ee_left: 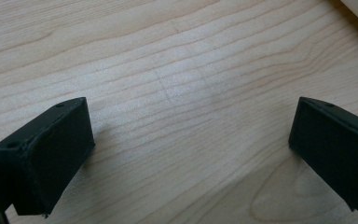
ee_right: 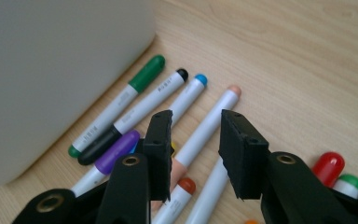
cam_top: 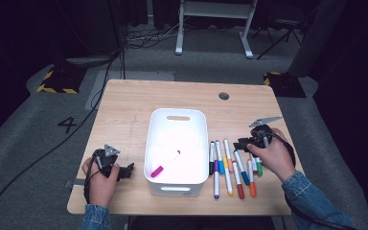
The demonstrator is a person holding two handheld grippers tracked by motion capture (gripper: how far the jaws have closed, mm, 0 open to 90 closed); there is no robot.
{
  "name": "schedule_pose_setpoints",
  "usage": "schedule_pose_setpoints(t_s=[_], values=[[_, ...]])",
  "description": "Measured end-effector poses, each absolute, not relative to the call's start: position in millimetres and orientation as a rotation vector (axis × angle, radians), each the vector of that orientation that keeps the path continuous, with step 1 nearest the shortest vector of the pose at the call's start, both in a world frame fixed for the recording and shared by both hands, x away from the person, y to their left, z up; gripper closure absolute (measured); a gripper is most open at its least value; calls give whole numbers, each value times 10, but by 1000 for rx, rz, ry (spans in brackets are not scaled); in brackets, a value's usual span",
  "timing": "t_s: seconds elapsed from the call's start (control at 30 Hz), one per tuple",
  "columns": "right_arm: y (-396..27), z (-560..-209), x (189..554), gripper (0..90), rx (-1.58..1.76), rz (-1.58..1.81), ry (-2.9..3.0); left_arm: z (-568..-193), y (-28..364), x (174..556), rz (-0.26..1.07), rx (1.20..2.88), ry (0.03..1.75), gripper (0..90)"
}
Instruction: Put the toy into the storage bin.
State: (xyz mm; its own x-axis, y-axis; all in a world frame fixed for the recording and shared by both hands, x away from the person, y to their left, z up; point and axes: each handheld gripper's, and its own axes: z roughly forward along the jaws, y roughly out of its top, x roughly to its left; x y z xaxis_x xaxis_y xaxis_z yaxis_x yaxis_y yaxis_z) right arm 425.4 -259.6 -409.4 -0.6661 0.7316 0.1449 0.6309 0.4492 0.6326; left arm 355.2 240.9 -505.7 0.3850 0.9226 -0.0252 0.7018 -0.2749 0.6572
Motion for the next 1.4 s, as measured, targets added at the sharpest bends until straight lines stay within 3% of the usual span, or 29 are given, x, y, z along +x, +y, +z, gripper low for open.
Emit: schedule_pose_setpoints(t_s=[0.57, 1.4], values=[[-2764, -4583, 4134, 704, 1354, 862, 2590, -5057, 2410, 3552, 491, 2065, 1387, 1], [-2705, -4718, 4176, 744, 1374, 861, 2580, -5058, 2408, 3550, 498, 2061, 1389, 2]])
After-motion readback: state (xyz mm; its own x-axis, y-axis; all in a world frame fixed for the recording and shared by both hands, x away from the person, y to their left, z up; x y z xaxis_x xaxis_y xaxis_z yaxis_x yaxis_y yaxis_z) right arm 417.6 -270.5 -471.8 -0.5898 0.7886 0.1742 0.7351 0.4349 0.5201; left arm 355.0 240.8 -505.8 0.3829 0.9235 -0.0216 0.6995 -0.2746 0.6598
